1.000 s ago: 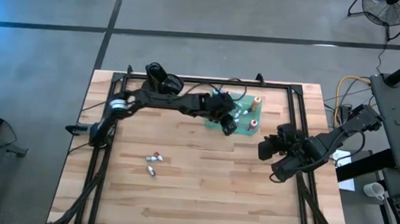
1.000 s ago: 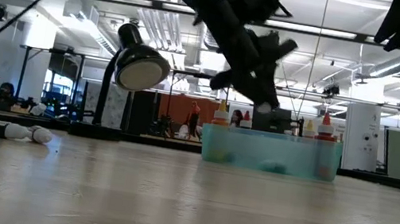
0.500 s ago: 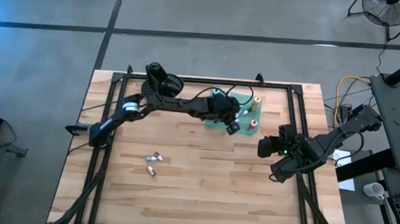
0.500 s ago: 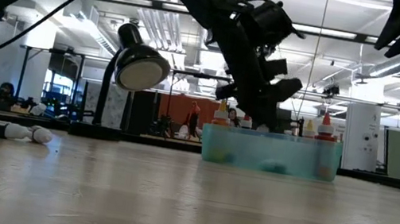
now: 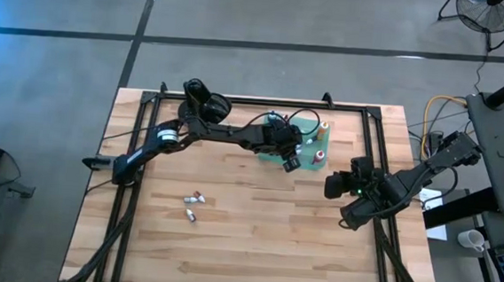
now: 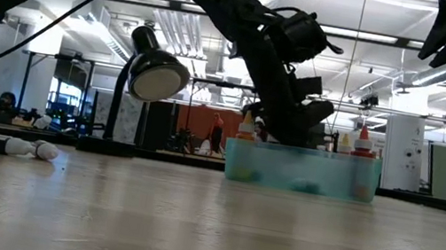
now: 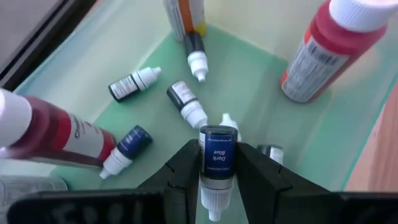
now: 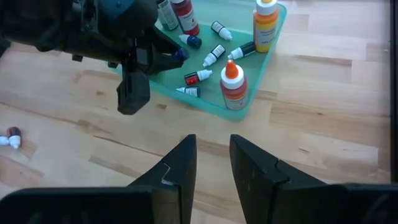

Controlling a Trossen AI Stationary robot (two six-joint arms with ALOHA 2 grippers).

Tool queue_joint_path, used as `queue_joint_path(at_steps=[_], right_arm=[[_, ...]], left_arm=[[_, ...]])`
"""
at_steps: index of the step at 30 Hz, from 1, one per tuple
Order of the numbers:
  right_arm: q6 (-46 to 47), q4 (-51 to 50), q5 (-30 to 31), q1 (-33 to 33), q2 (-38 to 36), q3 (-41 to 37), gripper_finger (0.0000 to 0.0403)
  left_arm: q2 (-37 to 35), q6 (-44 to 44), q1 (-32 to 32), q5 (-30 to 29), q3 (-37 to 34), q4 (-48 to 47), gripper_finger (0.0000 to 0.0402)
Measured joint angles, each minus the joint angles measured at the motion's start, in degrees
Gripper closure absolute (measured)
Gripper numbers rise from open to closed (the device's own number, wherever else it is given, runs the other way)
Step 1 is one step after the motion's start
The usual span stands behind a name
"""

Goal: Pick & Place food coloring
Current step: Put the dark blue food coloring bottle into the green bin

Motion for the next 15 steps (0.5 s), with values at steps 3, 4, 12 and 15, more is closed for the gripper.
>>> queue_joint_path(at_steps=[3,4,12,15], right_arm=[[0.00,-0.04,0.00,0.00,0.00,-0.01,0.0308],[-0.02,-0.04,0.00,0.00,0.00,-0.02,0.0307],[-0.02,-0.28,0.00,-0.04,0.00,-0.48,0.0300],[-0.02,-0.32,0.01,-0.02,0.00,-0.48,0.0301]], left_arm=[[0.00,0.00,0.04,0.10,0.00,0.96,0.0324],[0.00,-0.01,0.06,0.25,0.00,1.04,0.0321],[0.00,-0.02,0.04,1.28,0.00,1.26,0.0275],[0.00,-0.04,0.04,1.27,0.00,1.25,0.0262]])
